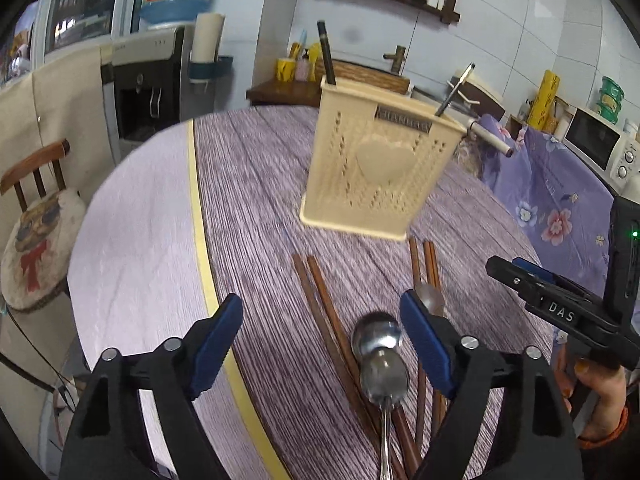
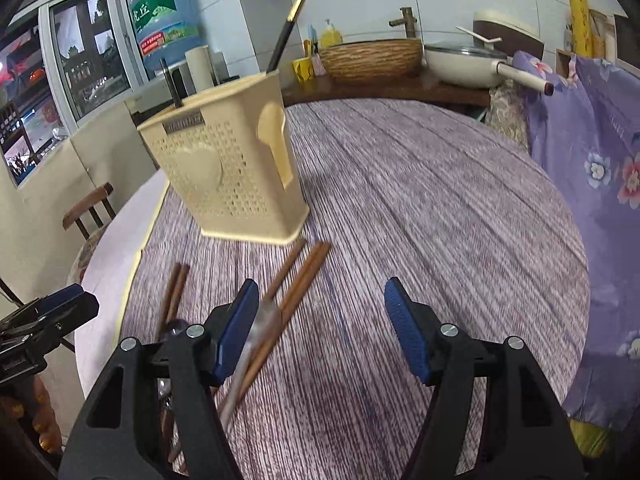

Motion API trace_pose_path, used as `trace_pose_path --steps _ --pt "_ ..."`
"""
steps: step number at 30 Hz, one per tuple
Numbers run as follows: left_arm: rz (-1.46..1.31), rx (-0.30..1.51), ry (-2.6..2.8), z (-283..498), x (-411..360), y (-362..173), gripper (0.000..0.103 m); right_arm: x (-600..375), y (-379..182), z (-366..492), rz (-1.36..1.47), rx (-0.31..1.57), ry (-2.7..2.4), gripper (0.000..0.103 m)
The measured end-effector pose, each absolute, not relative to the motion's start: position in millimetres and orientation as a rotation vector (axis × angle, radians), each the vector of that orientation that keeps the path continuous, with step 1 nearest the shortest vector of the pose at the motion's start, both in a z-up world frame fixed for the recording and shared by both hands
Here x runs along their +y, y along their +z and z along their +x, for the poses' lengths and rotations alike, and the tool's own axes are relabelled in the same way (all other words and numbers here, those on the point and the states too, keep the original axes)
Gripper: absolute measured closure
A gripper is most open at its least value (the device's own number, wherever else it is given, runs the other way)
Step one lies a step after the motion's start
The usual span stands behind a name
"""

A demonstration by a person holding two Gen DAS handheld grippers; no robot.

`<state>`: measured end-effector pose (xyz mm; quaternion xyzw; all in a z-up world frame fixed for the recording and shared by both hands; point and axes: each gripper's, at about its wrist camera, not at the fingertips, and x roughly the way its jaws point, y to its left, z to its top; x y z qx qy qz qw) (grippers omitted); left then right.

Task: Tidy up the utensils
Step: 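Open both tools to release the chopsticks and move back toward the table, then close the left tool on the handle of a steel spoon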

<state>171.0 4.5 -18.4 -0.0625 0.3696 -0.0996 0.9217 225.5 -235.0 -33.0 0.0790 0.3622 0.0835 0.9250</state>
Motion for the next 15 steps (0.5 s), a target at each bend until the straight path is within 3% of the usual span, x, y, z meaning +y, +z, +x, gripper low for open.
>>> trace_pose_path --steps 2,15 --pt "-0.138 0.789 -0.22 166 4 -26 0.036 -235 -39 221 0.171 0.761 0.174 0.037" --pt "-0.076 0.896 -0.28 145 -22 -62 0.045 -197 -56 216 0.101 0.821 0.237 0.042"
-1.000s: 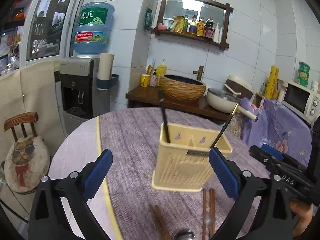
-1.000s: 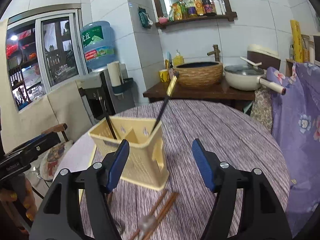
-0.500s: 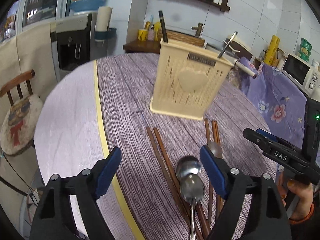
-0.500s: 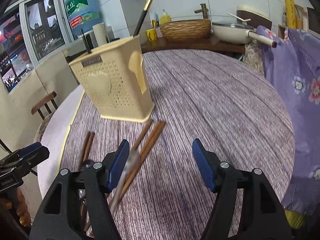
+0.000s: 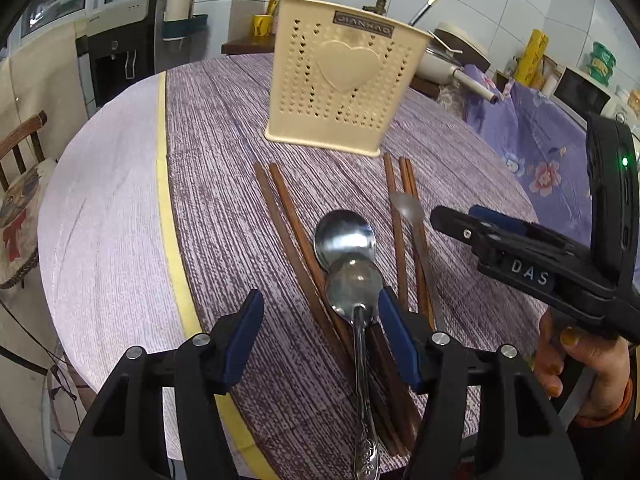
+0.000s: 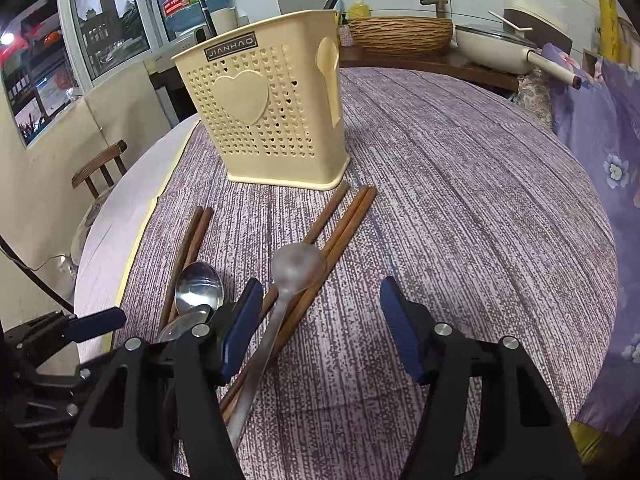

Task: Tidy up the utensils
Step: 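Close the left tool on the handle of a steel spoon, then grasp a brown wooden chopstick with the right tool while the left tool holds the spoon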

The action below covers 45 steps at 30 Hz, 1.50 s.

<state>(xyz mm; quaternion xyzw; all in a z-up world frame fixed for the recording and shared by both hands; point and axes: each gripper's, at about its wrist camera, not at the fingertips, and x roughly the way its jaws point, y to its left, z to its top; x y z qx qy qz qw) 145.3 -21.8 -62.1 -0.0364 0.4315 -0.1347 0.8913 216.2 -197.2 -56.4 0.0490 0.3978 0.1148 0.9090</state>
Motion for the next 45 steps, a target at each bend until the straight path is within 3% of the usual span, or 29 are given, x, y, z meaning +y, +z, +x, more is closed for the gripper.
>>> trace_pose_path --steps 15,45 --pt "-0.013 0.926 -0.294 155 -45 -71 0.067 -214 -60 215 0.146 0.827 0.199 0.042" --pt "-0.089 0.888 -0.089 200 17 -65 0.068 -192 -63 222 0.106 0.846 0.226 0.042"
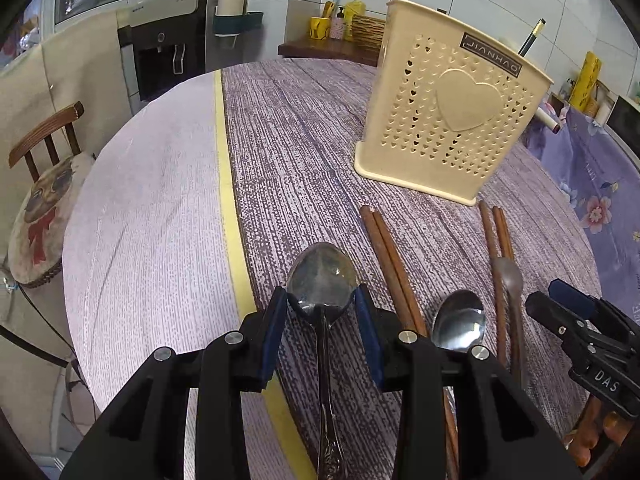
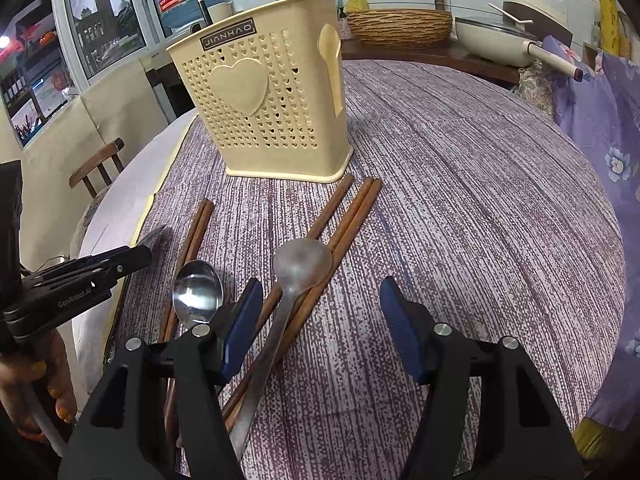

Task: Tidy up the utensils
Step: 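Grasp a brown wooden chopstick with the right tool while the left tool holds the spoon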

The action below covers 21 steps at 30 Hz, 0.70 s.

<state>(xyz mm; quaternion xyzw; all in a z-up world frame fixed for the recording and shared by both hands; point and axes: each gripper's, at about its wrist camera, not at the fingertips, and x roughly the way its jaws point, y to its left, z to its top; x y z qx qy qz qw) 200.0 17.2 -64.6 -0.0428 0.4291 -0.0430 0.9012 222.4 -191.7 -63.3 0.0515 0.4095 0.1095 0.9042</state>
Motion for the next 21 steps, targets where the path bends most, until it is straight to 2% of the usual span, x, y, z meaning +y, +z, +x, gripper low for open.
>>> trace_pose_path --steps 5,8,12,15,21 --pt "-0.079 0.9 -0.08 203 15 -68 0.064 -203 -57 233 0.142 0.826 0.179 0.048" --pt "-0.081 0.896 -0.074 205 16 -68 0.059 -207 -54 243 0.143 0.823 0.147 0.058" --pt "-0.077 0.897 -0.072 207 16 -68 0.059 -209 -61 259 0.17 0.866 0.14 0.073" --pt "-0.07 0.899 -0.07 208 15 -68 0.059 -205 -68 270 0.172 0.896 0.133 0.079" --pt "-0.049 0.896 -0.063 209 15 -69 0.058 -200 -74 283 0.182 0.929 0.13 0.081"
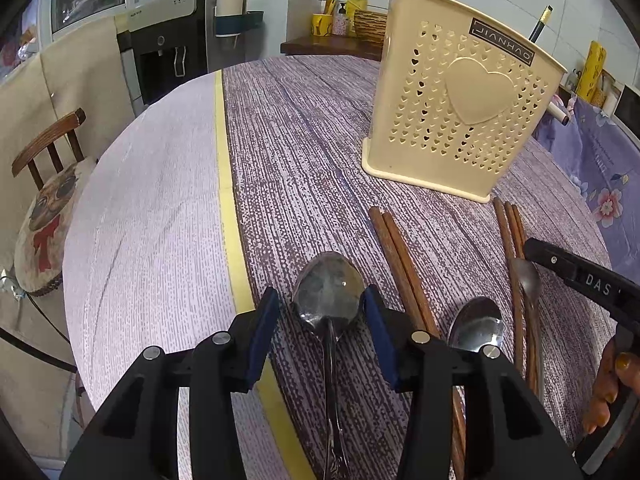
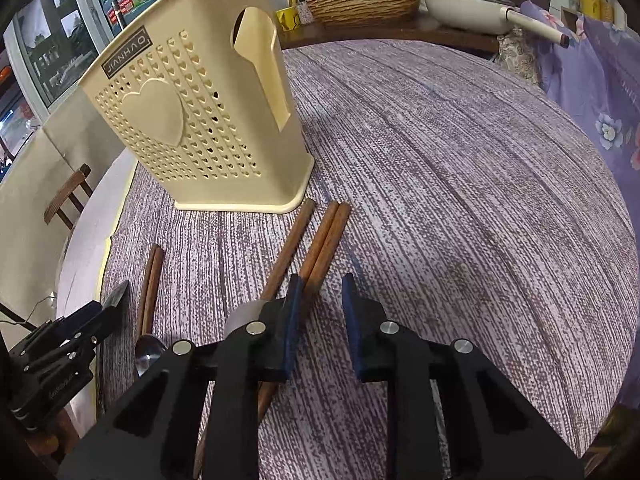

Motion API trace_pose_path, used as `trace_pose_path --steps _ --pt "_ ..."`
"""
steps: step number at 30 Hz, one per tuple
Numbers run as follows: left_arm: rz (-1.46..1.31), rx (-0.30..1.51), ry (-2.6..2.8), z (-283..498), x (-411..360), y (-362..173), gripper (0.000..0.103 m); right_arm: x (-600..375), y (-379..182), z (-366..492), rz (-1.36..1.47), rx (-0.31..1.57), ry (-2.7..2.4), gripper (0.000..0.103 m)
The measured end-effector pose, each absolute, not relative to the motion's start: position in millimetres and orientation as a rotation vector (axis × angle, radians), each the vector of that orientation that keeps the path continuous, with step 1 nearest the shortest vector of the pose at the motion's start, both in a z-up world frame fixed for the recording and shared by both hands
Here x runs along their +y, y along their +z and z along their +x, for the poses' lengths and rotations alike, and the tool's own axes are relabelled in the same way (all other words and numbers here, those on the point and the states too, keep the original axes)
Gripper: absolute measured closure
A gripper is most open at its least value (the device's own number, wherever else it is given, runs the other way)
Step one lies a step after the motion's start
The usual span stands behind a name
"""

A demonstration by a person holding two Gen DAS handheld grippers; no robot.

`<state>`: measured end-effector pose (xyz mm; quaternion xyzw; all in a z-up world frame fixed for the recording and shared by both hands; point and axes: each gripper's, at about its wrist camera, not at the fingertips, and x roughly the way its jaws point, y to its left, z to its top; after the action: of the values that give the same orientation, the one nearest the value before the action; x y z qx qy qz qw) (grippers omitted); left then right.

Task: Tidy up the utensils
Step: 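Grasp a brown wooden chopstick with the right tool while the left tool holds the spoon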

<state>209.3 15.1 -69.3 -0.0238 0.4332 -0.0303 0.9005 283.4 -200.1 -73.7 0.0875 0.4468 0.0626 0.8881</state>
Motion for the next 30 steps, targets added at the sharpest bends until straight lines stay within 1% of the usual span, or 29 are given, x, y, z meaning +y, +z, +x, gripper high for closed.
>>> trace_pose_path --steps 1,2,3,8,11,13,19,24,28,30 --pt "-0.044 0.897 -0.062 210 15 -69 0.058 -200 -74 286 0.173 0.931 0.128 0.081" --pt "-0.039 0.897 -0.061 210 14 -69 0.058 -200 -74 290 0.163 0.942 0.122 0.085" --pt "-0.038 0.898 -0.061 211 14 -69 0.058 -201 -74 294 0.156 0.944 0.118 0.09" --pt "-0.026 0.904 -0.06 213 15 -69 0.056 -206 -75 304 0.177 0.968 0.134 0.09" --pt "-0.014 0.913 -0.065 216 11 -69 0.047 -203 -75 304 0.169 0.966 0.124 0.09" --pt "-0.002 0.917 -0.063 218 7 -70 0.045 -202 -76 305 0.17 0.965 0.122 0.09" --pt "0.011 0.95 -0.07 225 8 -69 0.046 -199 -74 305 0.164 0.977 0.126 0.09" --pt "-0.01 0.972 -0.074 229 15 -67 0.052 -205 -74 309 0.188 0.973 0.128 0.091" --pt "-0.013 0.969 -0.057 231 16 -67 0.065 -207 -75 311 0.207 0.962 0.13 0.092" --pt "-0.011 0.969 -0.061 233 13 -68 0.067 -209 -75 312 0.223 0.956 0.134 0.092"
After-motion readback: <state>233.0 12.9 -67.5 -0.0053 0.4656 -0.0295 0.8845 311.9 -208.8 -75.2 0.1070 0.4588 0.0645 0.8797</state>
